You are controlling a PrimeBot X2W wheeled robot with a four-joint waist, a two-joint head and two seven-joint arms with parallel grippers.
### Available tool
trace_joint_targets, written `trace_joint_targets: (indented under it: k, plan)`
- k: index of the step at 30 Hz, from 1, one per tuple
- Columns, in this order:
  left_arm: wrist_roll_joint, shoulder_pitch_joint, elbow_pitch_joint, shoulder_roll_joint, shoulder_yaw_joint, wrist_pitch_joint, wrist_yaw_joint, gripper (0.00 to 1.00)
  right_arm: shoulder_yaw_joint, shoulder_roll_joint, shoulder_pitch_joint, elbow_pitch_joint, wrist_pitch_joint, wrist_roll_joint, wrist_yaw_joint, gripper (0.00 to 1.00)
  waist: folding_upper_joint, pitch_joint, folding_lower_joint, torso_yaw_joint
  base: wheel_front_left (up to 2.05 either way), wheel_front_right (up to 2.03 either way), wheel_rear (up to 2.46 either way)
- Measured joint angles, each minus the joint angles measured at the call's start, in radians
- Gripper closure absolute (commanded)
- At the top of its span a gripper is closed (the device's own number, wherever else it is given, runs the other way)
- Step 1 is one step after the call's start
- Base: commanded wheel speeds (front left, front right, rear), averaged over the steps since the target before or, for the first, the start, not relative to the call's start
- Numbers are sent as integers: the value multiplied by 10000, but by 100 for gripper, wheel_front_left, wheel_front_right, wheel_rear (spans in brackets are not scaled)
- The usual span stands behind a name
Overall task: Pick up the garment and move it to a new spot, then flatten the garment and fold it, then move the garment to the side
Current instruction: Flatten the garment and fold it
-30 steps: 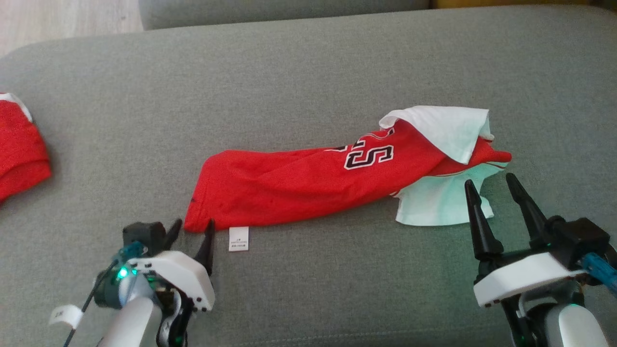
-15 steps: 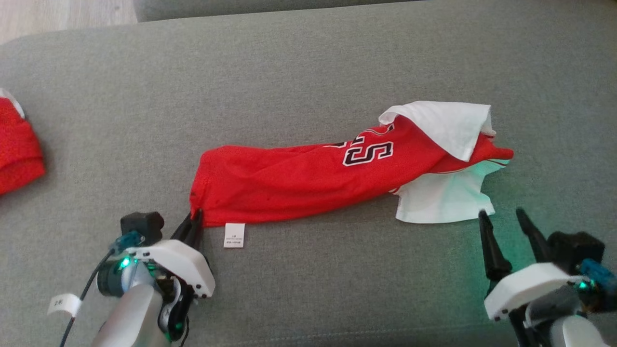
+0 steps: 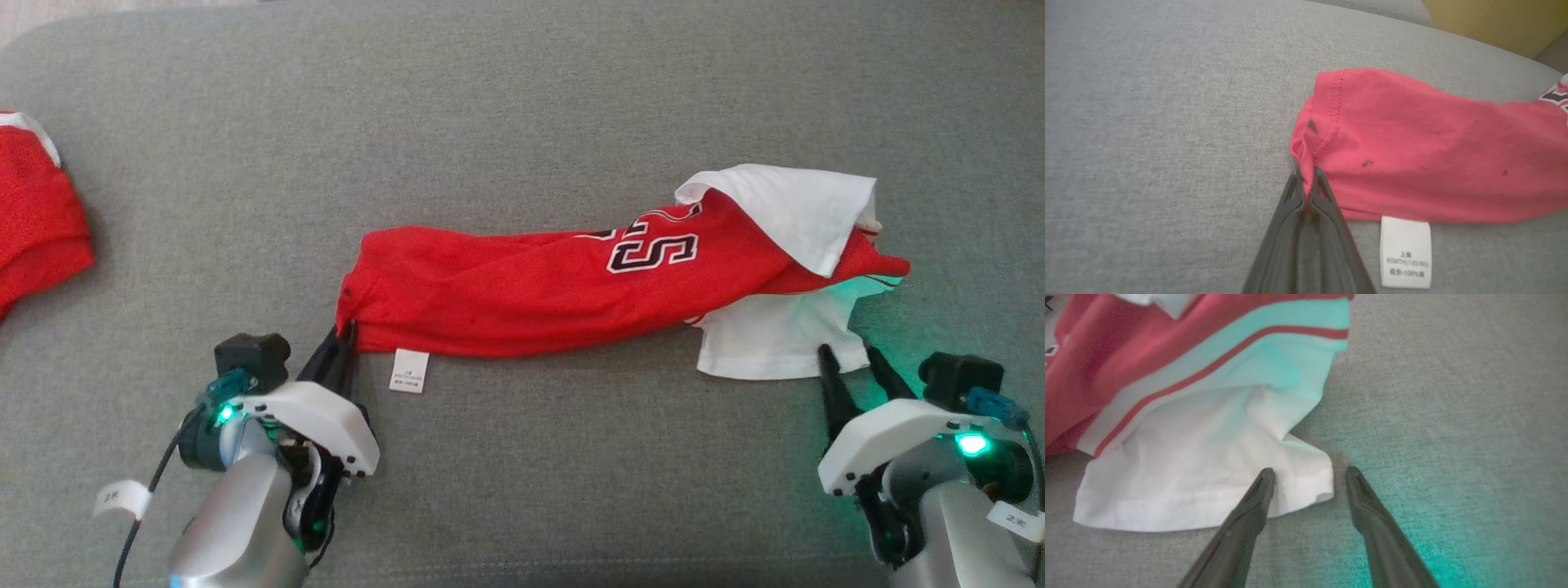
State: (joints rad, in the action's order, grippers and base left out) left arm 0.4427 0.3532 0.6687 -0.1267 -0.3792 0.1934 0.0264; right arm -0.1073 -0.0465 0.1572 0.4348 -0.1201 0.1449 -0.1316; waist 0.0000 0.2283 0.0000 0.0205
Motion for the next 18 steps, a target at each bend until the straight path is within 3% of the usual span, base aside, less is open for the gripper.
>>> trace_joint_targets:
  k: [1, 7, 18]
  plan:
    - [-2, 0, -6, -2, 2, 59, -2, 100, 4, -8, 22, 29, 0, 109, 0, 100, 0, 10, 0, 25, 0, 0, 0]
    - [-36, -16, -742, -63, 88, 430, -144, 100, 410, -10, -81, -466, 211, 671, 0, 100, 0, -51, 0, 37, 0, 0, 0]
    - [-291, -367, -4514, -729, 794, 525, -857, 100, 357, -715, -208, -4905, 537, 1141, 0, 100, 0, -819, 0, -147, 0, 0, 0]
